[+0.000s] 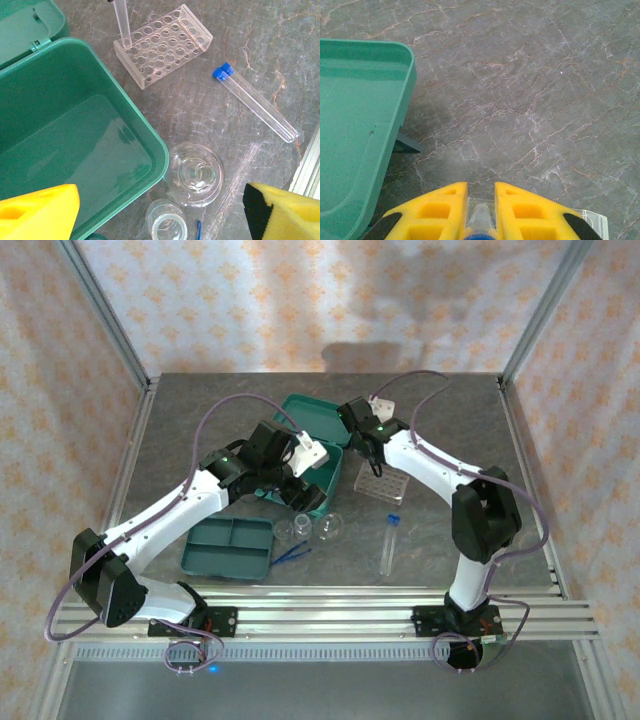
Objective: Organize the chemistry lab equipment
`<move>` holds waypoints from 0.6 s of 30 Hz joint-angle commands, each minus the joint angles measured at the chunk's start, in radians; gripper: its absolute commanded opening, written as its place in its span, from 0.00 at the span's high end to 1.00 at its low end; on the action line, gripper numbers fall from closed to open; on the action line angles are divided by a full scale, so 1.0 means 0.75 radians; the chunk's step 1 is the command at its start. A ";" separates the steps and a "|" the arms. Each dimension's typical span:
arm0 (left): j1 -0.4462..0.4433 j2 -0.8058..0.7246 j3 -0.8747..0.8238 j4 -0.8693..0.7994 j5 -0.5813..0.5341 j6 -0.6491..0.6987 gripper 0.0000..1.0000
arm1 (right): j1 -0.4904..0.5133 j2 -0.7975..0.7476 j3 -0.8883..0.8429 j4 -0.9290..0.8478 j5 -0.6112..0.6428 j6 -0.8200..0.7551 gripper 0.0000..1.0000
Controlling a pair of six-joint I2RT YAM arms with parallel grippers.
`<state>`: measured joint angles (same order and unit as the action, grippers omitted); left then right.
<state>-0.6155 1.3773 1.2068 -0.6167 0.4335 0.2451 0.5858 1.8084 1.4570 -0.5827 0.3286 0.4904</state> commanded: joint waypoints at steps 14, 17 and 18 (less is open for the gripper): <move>-0.009 0.011 -0.013 -0.018 -0.015 0.027 0.13 | -0.007 -0.001 -0.010 0.026 -0.004 0.044 0.82; -0.009 0.011 -0.012 -0.014 -0.015 0.028 0.13 | -0.008 0.003 -0.004 0.021 -0.007 0.043 0.81; -0.010 0.012 -0.013 -0.016 -0.015 0.031 0.13 | -0.008 0.006 -0.001 0.022 -0.008 0.041 0.81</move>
<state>-0.6155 1.3773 1.2068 -0.6167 0.4332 0.2455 0.5858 1.8099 1.4567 -0.5808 0.3141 0.5049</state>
